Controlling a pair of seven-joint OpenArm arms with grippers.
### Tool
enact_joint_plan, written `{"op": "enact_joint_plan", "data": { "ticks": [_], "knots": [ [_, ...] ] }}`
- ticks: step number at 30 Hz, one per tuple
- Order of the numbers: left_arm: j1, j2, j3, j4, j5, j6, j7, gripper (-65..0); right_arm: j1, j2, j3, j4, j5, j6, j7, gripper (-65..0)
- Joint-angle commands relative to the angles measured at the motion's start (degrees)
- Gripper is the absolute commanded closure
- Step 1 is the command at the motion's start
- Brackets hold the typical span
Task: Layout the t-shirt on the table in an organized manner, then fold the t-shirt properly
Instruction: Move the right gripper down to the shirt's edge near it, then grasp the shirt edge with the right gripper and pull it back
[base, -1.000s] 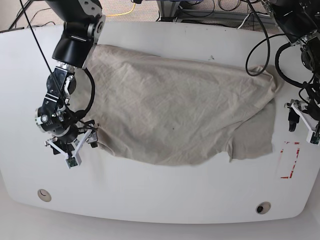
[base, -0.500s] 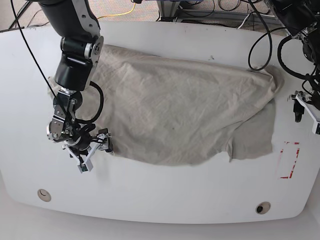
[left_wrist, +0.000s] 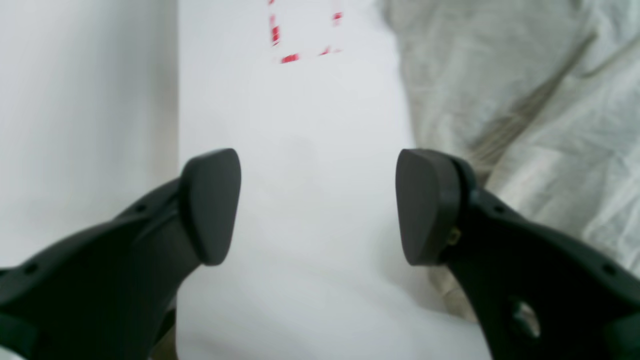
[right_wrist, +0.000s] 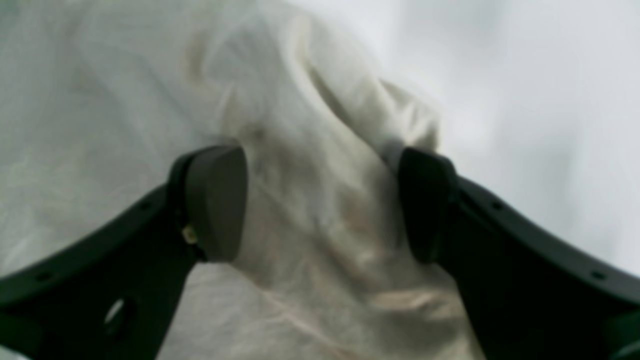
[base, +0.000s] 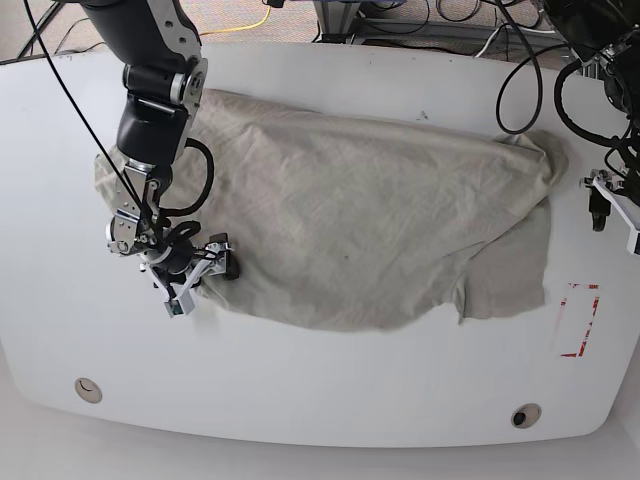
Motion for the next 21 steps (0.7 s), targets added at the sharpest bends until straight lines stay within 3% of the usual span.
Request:
{"op": "enact_joint_plan", "data": {
  "ticks": [1, 4, 7, 9, 14, 21],
  "knots": [
    [-0.46, -0.91, -0.03, 1.16, -0.73, 0.05, -1.21, -45.1, 1.63, 1.35, 0.08, 0.50, 0.42, 0.34, 1.01, -45.3],
    [-0.20, -0.91, -0.03, 1.16, -0.73, 0.05, -1.21, -45.1, 1.27, 1.44, 0.08, 0.41, 0.42, 0.34, 1.36, -45.0],
    [-0.20, -0.91, -0.03, 1.16, -0.73, 0.05, -1.21, -45.1, 0.83, 1.44, 0.08, 0.50, 0.42, 0.34, 1.36, -39.5],
    [-0.20, -0.91, -0.03, 1.16, -0.73, 0.05, -1.21, -45.1, 0.83, 1.44, 0.08, 0.50, 0.42, 0.34, 1.36, -30.8],
    [-0.02, -0.91, -0.03, 1.16, -0.73, 0.05, -1.21, -45.1, 0.57, 2.67, 0.08, 0.77, 0.34, 0.34, 1.27, -1.0],
    [-0.02, -0.82, 0.24, 1.16, -0.73, 0.05, -1.21, -45.1, -1.98, 4.60, 0.61, 2.00, 0.42, 0.34, 1.18, 0.0]
  ]
}}
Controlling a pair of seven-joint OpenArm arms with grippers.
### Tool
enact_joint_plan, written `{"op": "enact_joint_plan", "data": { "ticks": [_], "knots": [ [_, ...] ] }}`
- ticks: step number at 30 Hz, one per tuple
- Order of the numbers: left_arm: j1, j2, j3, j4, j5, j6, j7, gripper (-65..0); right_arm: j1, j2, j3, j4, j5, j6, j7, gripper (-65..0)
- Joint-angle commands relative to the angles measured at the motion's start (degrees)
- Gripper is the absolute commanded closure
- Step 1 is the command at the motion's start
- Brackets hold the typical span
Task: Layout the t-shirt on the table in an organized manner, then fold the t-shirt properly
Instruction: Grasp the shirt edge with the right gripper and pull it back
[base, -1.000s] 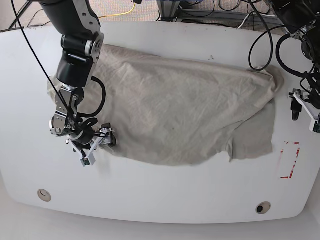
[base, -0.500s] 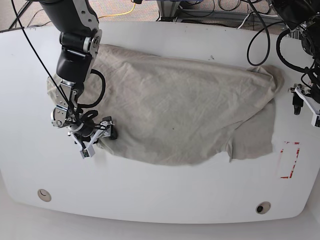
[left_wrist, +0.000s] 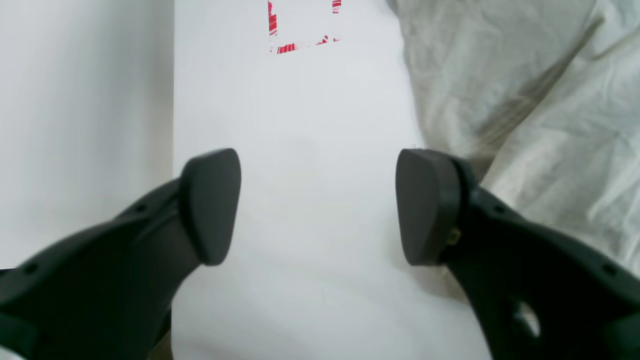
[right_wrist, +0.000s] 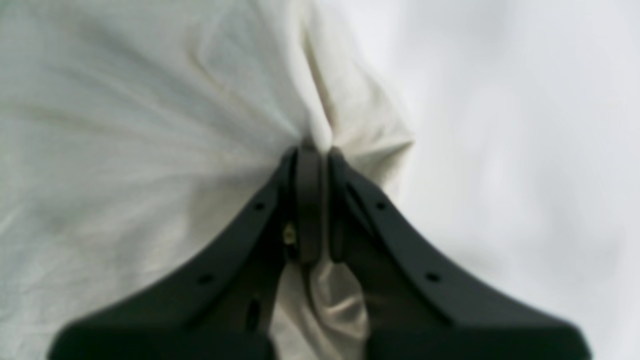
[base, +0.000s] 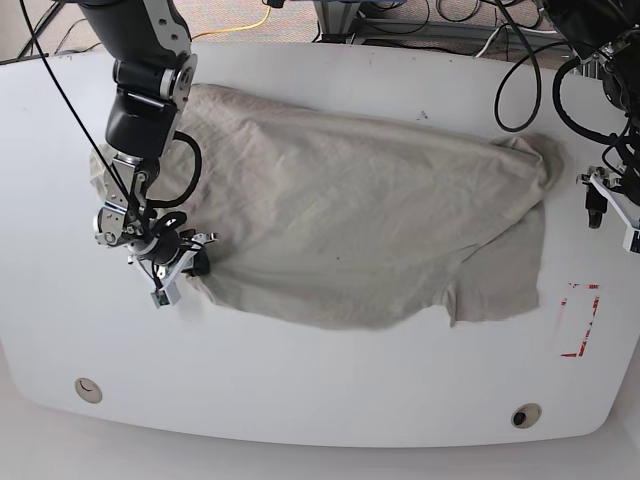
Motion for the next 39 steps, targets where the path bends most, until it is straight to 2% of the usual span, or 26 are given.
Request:
{"op": "enact_joint_plan", "data": {
  "ticks": [1, 7, 13, 22, 28, 33, 39],
  "knots": [
    [-0.57, -0.82, 0.00, 1.16, -0.44, 0.14, -1.16, -45.1, -0.26, 1.94, 0.24, 2.55, -0.23, -0.27, 0.11, 0.0],
    [-0.57, 1.29, 0.17, 1.16, -0.44, 0.14, -1.16, -45.1, -6.59, 3.26, 0.33, 8.44, -0.23, -0.27, 0.03, 0.0],
    [-0.57, 1.38, 2.99, 1.07, -0.44, 0.14, -1.16, -45.1, -13.53, 3.70, 5.16, 15.56, -0.23, -0.27, -1.29, 0.0],
    [-0.83, 1.82, 8.35, 1.07, -0.44, 0.14, -1.16, -45.1, -21.79, 3.52, 11.23, 25.05, -0.23, -0.27, -6.83, 0.0],
    [-0.92, 3.32, 9.84, 0.98, -0.44, 0.14, -1.16, -45.1, -26.10, 3.17, 11.75, 30.68, -0.23, -0.27, -9.29, -0.5],
    [-1.01, 3.67, 12.57, 1.07, -0.62, 0.14, -1.16, -45.1, -27.77, 1.50, 11.67, 33.49, -0.49, -0.27, -9.38, -0.6],
    [-0.92, 7.97, 13.71, 1.16, -0.71, 0.14, -1.16, -45.4, -27.51, 1.41, 11.67, 34.11, -0.58, -0.27, -9.47, -1.7]
  ]
}}
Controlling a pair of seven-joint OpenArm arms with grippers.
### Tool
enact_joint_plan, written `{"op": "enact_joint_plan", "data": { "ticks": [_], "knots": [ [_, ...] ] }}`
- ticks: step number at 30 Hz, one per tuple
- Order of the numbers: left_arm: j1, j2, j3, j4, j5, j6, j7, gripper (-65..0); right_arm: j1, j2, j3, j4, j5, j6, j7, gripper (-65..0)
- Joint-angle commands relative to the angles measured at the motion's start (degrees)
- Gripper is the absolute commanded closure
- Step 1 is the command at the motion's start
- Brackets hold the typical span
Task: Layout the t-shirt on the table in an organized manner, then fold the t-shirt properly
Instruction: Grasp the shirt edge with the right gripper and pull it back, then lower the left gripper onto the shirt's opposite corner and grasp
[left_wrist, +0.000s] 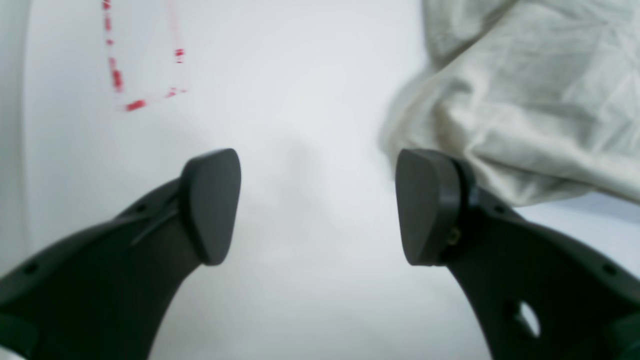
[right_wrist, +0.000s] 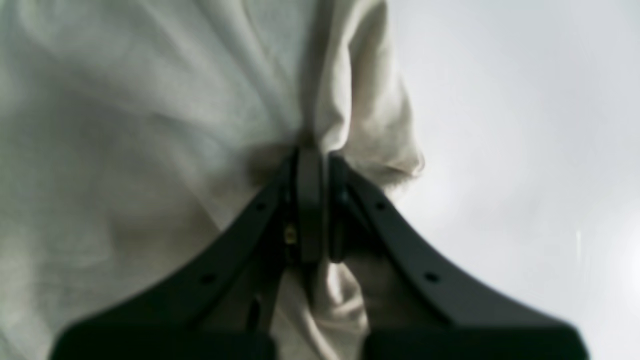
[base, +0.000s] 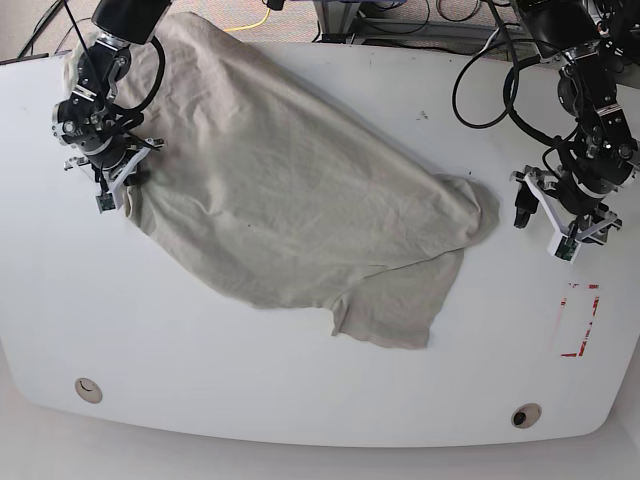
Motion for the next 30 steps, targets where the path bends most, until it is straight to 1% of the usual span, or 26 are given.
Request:
{"op": "enact_joint_plan", "data": {
  "ticks": [1, 2, 4, 6, 9, 11, 12, 19, 30],
  "knots": [
    [-0.70, 1.20, 0.18, 1.11, -0.82, -0.06, -1.18, -45.6, 0.60, 0.84, 0.19, 0.75, -0.36, 0.49, -0.33, -3.6],
    [-0.79, 1.73, 0.18, 1.11, -0.82, -0.06, -1.18, -45.7, 0.69, 0.84, 0.19, 0.75, -0.36, 0.49, -0.33, -5.7],
    [-0.79, 2.87, 0.18, 1.11, -0.82, -0.06, -1.18, -45.8, 0.78, 0.84, 0.10, 0.75, -0.36, 0.49, -0.33, -13.3],
    [-0.70, 3.75, 0.18, 1.11, -0.82, -0.06, -1.18, -46.9, 1.22, 0.84, 0.02, 0.75, -0.36, 0.49, -0.33, -23.3],
    [-0.44, 4.28, 0.18, 0.94, -0.82, -0.06, -1.18, -51.2, 1.57, 0.84, 0.02, 0.75, -0.36, 0.49, -0.33, -35.7],
    [-0.44, 4.63, 0.18, 0.67, -0.64, -0.06, -1.18, -51.9, 1.66, 0.84, 0.02, 0.84, -0.19, 0.49, -0.33, -39.3],
    [-0.44, 4.89, 0.01, 0.67, -0.55, -0.06, -1.18, -51.9, 1.66, 0.84, 0.02, 0.84, -0.10, 0.49, -0.33, -40.4],
    [1.23, 4.89, -0.08, -0.38, -0.46, -0.06, -1.18, -51.9, 1.83, 0.75, 0.02, 0.84, -0.10, 0.49, -0.33, -39.8],
    [1.49, 4.98, -0.08, -7.86, -0.64, -0.06, -1.27, -51.8, 1.83, 0.49, 0.02, 0.84, -0.01, 0.49, -0.33, -39.8]
  ]
}}
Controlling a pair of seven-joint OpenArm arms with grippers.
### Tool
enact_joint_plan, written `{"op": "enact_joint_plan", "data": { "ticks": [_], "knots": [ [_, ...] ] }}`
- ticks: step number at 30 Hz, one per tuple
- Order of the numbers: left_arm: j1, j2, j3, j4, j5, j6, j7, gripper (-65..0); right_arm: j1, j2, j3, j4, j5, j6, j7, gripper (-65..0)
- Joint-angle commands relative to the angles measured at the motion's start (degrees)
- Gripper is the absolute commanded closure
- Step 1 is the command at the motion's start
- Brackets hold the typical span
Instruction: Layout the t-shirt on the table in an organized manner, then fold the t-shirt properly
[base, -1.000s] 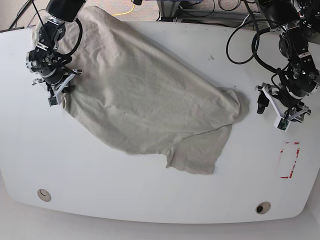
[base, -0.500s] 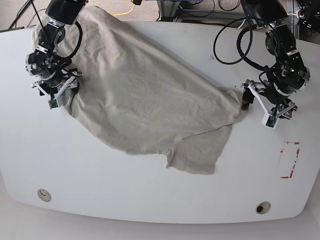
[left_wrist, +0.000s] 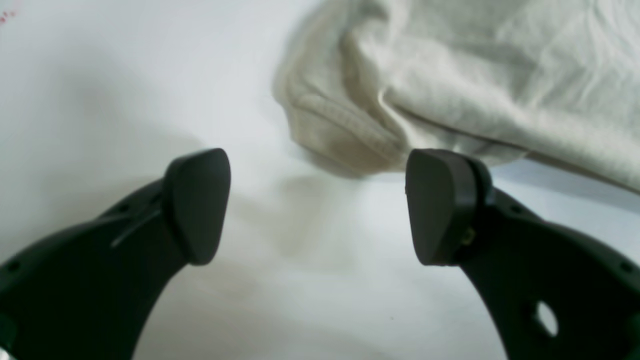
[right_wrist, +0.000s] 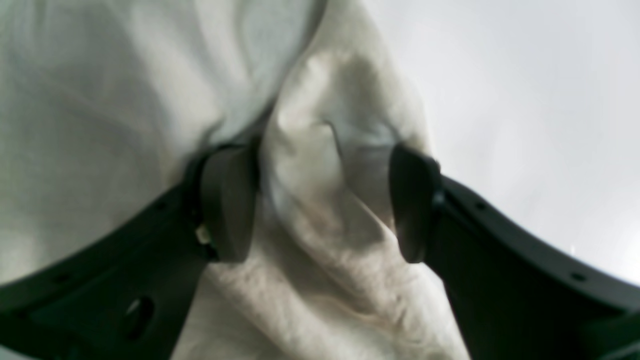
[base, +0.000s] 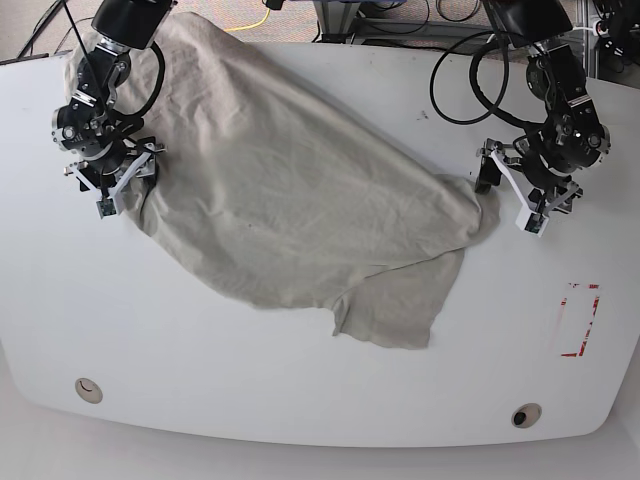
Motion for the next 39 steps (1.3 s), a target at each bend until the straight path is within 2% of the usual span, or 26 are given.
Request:
{"op": "enact_joint_plan", "data": {
  "ticks": [1, 9, 16, 23, 25, 30, 33, 35, 39],
  "knots": [
    [-0.91, -0.37, -0.17, -0.36, -0.68, -0.01, -1.34, -51.8, 0.69, 0.53, 0.13, 0.86, -0.03, 0.32, 0.08, -39.8],
    [-1.26, 1.39, 0.18, -5.72, -0.68, -0.01, -5.91, -51.8, 0.69, 0.53, 0.13, 0.86, -0.03, 0.32, 0.17, -39.8],
    [-4.51, 1.47, 3.08, -12.76, -0.60, -0.01, -6.53, -51.8, 0.69, 0.45, 0.13, 3.24, 0.05, 0.32, 0.26, -39.8],
    [-4.78, 1.65, 5.28, -13.55, -0.68, -0.01, -7.93, -50.6, 0.43, -0.70, 0.13, 5.88, 0.05, 0.32, 0.26, -39.8],
    [-4.78, 1.65, 6.25, -13.55, -0.68, -0.01, -8.99, -44.0, 0.43, -0.70, 0.13, 6.14, 0.05, 0.32, 0.26, -39.0],
    [-6.01, 1.56, 6.51, -13.81, -0.51, -0.01, -9.34, -15.4, 0.34, -0.70, 0.13, 6.14, 0.05, 0.32, 0.26, -32.8],
    [-6.98, 1.47, 6.51, -13.81, -0.51, -0.01, -9.34, -3.9, 0.34, -0.70, 0.13, 6.14, 0.05, 0.32, 0.26, -27.6],
    [-7.06, 1.30, 6.51, -13.72, -0.51, -0.01, -9.34, 0.0, 0.26, -0.70, 0.13, 6.14, 0.05, 0.32, 0.26, -23.6],
    [-7.68, 1.12, 6.51, -13.55, -0.51, -0.01, -9.69, 0.0, -0.80, -0.70, 0.13, 6.14, 0.05, 0.32, 0.26, -17.6]
  ]
}}
